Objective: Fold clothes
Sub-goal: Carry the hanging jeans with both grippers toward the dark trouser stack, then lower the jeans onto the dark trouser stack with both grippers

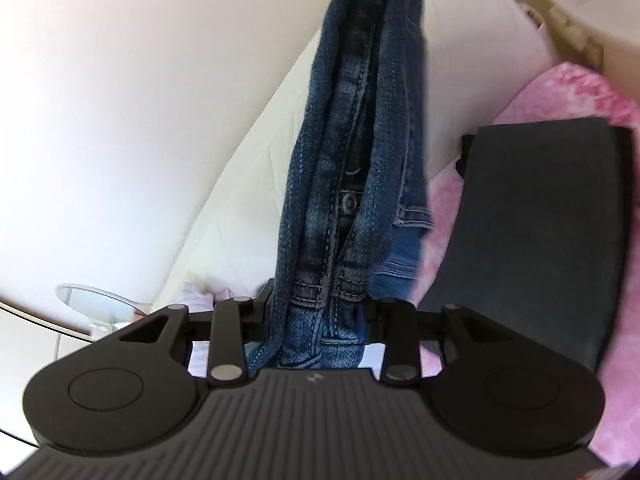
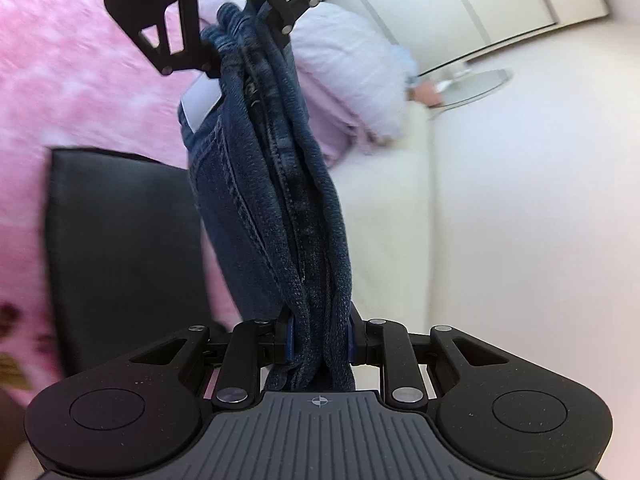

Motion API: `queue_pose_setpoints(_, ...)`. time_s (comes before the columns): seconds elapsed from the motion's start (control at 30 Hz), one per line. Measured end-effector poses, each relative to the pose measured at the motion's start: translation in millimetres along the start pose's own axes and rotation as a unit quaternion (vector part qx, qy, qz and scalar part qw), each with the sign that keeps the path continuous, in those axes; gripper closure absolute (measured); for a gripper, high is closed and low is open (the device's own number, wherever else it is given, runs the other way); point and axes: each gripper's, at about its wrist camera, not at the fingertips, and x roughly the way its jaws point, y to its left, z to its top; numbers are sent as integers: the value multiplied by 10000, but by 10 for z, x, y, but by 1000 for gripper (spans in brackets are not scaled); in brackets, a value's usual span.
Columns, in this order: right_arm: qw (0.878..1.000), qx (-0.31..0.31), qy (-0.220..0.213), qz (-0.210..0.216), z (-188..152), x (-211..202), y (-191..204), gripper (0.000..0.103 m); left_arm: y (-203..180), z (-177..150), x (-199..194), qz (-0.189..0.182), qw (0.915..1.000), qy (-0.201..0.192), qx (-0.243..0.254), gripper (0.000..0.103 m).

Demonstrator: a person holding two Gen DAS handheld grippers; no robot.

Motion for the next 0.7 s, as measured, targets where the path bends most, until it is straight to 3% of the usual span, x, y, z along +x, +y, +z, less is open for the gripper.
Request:
queue_pose_setpoints(0.07, 9999, -32, -49, -144, -187, 238, 255, 81, -446, -131, 270, -189, 9998, 64, 34, 70)
queue_pose_setpoints(0.13, 9999, -111, -11, 115, -368, 478, 703, 81, -962, -296, 535, -574, 9979, 260, 140, 69)
queue_pose_setpoints(0.2, 9984, -237, 71, 509, -544, 716, 1212, 81, -1451, -446, 717, -1208, 9913, 444, 278, 66)
queue_pose_setpoints(0.27, 9955, -261, 316, 859, -691, 888, 1567, 81, -1753, -516, 698, -907, 9944, 193, 510, 65)
queue_pose_setpoints(0.4, 9976, -288, 167, 608, -880, 826, 1764, 75, -1669, -599, 582, -621, 9978, 11, 221, 60)
queue_pose_setpoints(0.53, 9976, -414, 200, 513, -904, 778, 1716, 72, -1614, -670, 567, -630, 9966, -178, 492, 58)
queue_pose_setpoints(0.6, 9970, -235, 341, 654, -863, 834, 1665, 73, -1551, -673, 642, -841, 9958, -114, 349, 63)
queue_pose_setpoints(0.7, 9960, 17, 472, 754, -789, 882, 1526, 82, -1450, -644, 627, -734, 9965, -86, 403, 69)
